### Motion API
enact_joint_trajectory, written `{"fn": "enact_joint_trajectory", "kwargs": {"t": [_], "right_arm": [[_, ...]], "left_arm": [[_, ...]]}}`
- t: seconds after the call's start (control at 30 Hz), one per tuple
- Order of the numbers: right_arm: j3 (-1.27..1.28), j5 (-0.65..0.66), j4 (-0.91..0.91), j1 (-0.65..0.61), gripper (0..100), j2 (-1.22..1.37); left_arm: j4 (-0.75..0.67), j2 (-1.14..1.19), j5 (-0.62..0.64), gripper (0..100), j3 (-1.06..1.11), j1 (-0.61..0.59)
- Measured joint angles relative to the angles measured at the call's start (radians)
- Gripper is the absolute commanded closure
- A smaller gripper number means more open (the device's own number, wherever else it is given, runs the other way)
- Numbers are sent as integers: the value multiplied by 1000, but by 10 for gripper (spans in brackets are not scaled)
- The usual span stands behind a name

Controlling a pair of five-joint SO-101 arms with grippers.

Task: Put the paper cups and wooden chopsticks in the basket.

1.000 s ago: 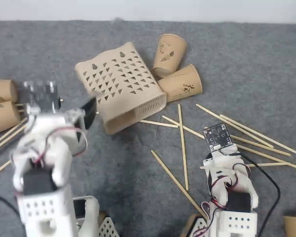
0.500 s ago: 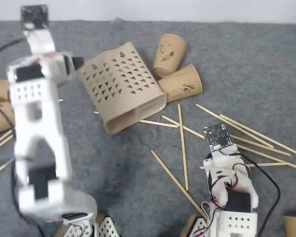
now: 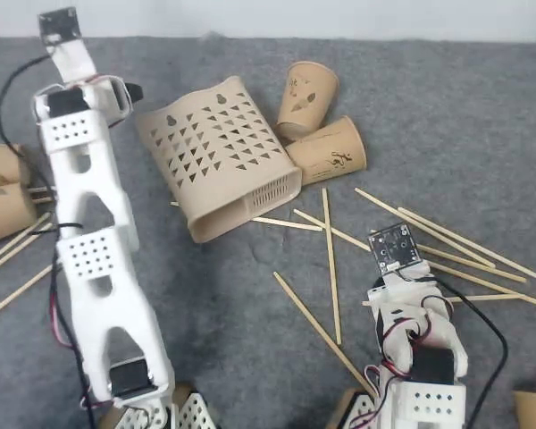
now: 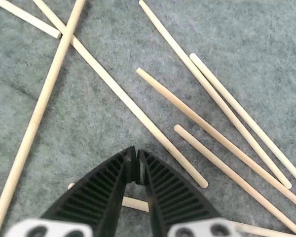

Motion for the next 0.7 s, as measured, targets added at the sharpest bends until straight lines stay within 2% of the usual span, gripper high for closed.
{"fn": "enact_joint_trajectory", "kwargs": {"t": [0.17, 0.33, 0.5, 0.7], "right_arm": [[0, 0, 0, 0, 986, 0], [0, 0, 0, 0, 986, 0], [0, 0, 0, 0, 986, 0], [0, 0, 0, 0, 986, 0]], "left_arm": [[192, 212, -17, 706, -348, 0], [420, 218, -167, 750, -433, 18], [454, 206, -196, 855, -434, 15], [456, 118, -199, 866, -367, -38]]}}
